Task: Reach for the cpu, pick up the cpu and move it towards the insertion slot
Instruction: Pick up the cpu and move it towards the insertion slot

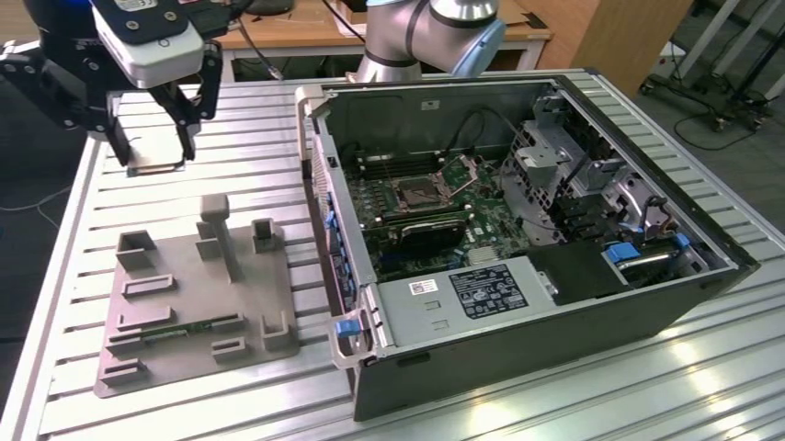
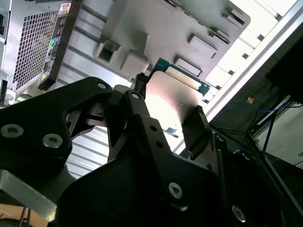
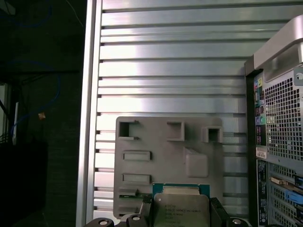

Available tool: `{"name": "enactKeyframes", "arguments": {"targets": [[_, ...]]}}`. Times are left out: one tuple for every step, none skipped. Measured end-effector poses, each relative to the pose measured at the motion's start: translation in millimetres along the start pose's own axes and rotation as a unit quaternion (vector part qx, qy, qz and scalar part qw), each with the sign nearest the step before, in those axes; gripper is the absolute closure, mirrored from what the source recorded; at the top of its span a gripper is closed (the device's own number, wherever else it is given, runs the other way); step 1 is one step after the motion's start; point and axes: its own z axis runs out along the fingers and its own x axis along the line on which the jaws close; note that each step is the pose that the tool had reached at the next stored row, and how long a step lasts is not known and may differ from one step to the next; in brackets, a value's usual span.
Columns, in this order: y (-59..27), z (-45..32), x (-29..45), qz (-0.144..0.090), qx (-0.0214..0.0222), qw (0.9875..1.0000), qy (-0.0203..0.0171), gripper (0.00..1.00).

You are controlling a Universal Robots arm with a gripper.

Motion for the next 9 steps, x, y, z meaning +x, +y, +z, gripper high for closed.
{"name": "enactKeyframes", "arguments": {"targets": [[0.0,0.0,-0.5,0.0,0.0,1.0,0.0,0.46],[0.0,0.0,-1.0,0.0,0.0,1.0,0.0,0.46],[-0.1,0.0,-1.7,0.0,0.0,1.0,0.0,0.46],[0.0,0.0,-2.4,0.0,0.0,1.0,0.0,0.46],[0.0,0.0,-3.1,0.0,0.0,1.0,0.0,0.46],[0.0,0.0,-3.8,0.0,0.0,1.0,0.0,0.46],[0.0,0.0,-4.4,0.0,0.0,1.0,0.0,0.46],[0.0,0.0,-5.0,0.0,0.0,1.0,0.0,0.46],[0.0,0.0,-5.6,0.0,0.0,1.0,0.0,0.46]]}}
